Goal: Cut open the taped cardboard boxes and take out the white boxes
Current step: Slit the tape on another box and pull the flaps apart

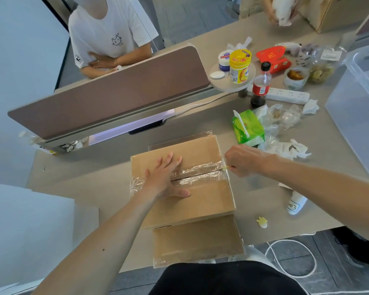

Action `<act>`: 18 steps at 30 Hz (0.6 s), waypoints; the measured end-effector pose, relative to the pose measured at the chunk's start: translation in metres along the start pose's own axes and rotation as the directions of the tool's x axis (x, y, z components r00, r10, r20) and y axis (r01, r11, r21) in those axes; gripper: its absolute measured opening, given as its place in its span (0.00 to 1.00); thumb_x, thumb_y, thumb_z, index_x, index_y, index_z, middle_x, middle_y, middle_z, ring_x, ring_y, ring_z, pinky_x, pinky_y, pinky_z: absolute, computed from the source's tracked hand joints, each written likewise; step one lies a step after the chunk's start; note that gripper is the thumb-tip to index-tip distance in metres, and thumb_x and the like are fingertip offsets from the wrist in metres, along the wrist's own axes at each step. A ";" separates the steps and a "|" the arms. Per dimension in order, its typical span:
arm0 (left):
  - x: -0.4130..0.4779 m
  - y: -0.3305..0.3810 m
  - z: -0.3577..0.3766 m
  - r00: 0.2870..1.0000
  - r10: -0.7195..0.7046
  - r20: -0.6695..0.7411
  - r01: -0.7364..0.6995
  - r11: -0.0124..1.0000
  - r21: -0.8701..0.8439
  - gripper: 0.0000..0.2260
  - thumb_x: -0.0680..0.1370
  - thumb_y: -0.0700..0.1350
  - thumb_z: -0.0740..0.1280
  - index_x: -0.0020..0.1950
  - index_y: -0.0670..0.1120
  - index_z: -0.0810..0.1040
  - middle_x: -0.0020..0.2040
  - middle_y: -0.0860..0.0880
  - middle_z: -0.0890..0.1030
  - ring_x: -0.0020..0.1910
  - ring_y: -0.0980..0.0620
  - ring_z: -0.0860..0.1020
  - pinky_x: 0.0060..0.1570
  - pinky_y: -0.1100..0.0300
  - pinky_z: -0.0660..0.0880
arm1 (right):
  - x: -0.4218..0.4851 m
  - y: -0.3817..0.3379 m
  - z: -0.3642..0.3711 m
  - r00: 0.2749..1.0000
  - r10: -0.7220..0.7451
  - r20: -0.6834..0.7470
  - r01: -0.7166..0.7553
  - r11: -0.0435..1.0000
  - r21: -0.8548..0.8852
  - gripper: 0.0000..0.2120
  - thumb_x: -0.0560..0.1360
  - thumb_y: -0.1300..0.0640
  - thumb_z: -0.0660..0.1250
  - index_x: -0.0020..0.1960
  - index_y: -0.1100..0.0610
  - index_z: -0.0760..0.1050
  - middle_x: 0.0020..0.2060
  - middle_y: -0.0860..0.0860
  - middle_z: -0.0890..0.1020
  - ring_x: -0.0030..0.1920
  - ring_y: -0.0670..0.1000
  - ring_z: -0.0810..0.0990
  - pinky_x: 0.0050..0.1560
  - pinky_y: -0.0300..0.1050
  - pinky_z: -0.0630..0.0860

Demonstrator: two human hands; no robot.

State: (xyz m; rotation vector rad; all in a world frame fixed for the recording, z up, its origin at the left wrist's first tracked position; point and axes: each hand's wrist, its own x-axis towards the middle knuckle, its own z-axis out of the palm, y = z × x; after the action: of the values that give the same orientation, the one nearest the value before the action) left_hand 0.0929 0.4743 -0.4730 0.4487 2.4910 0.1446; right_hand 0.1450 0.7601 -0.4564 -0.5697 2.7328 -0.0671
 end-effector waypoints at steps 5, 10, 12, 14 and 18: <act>0.000 0.004 -0.002 1.000 -0.011 0.000 0.011 1.000 0.017 0.59 0.57 0.72 0.76 0.79 0.65 0.46 0.80 0.62 0.38 0.80 0.49 0.39 0.74 0.31 0.45 | -0.007 0.010 -0.001 0.999 0.032 0.000 -0.032 0.999 -0.022 0.11 0.77 0.59 0.60 0.46 0.62 0.80 0.46 0.55 0.81 0.48 0.57 0.80 0.41 0.44 0.68; -0.003 0.009 -0.008 1.000 -0.021 0.004 0.021 0.999 0.046 0.59 0.56 0.73 0.76 0.80 0.64 0.49 0.80 0.62 0.40 0.80 0.51 0.41 0.73 0.31 0.48 | -0.031 0.033 0.008 0.992 0.123 0.041 -0.122 0.992 -0.010 0.06 0.72 0.62 0.65 0.44 0.59 0.80 0.43 0.55 0.82 0.45 0.59 0.82 0.40 0.45 0.76; -0.001 0.011 -0.013 1.000 -0.012 -0.024 0.014 0.996 0.087 0.58 0.55 0.76 0.74 0.80 0.62 0.53 0.81 0.60 0.45 0.80 0.51 0.46 0.73 0.32 0.52 | -0.043 0.049 0.014 0.973 0.205 -0.106 -0.189 0.972 0.139 0.09 0.73 0.62 0.64 0.34 0.58 0.77 0.35 0.55 0.79 0.38 0.59 0.78 0.36 0.45 0.70; 0.006 0.016 -0.023 0.998 0.024 -0.066 -0.014 0.990 0.144 0.55 0.55 0.78 0.67 0.78 0.58 0.61 0.80 0.54 0.55 0.79 0.49 0.55 0.73 0.36 0.58 | -0.052 0.055 0.021 0.905 0.305 -0.297 -0.173 0.901 0.397 0.17 0.72 0.61 0.66 0.26 0.56 0.68 0.26 0.55 0.71 0.29 0.58 0.70 0.31 0.46 0.67; 0.020 0.042 -0.031 0.994 0.108 -0.021 -0.101 0.975 0.200 0.47 0.62 0.67 0.73 0.77 0.61 0.58 0.80 0.52 0.51 0.80 0.45 0.51 0.73 0.34 0.55 | -0.049 0.023 0.030 0.827 0.467 -0.314 -0.141 0.711 0.689 0.21 0.75 0.57 0.68 0.27 0.64 0.68 0.24 0.55 0.64 0.29 0.53 0.60 0.28 0.43 0.58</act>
State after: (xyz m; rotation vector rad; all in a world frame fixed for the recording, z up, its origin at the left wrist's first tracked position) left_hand 0.0714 0.5205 -0.4498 0.6659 2.5243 -0.0569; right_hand 0.1884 0.8010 -0.4712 0.1553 2.9257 -1.1566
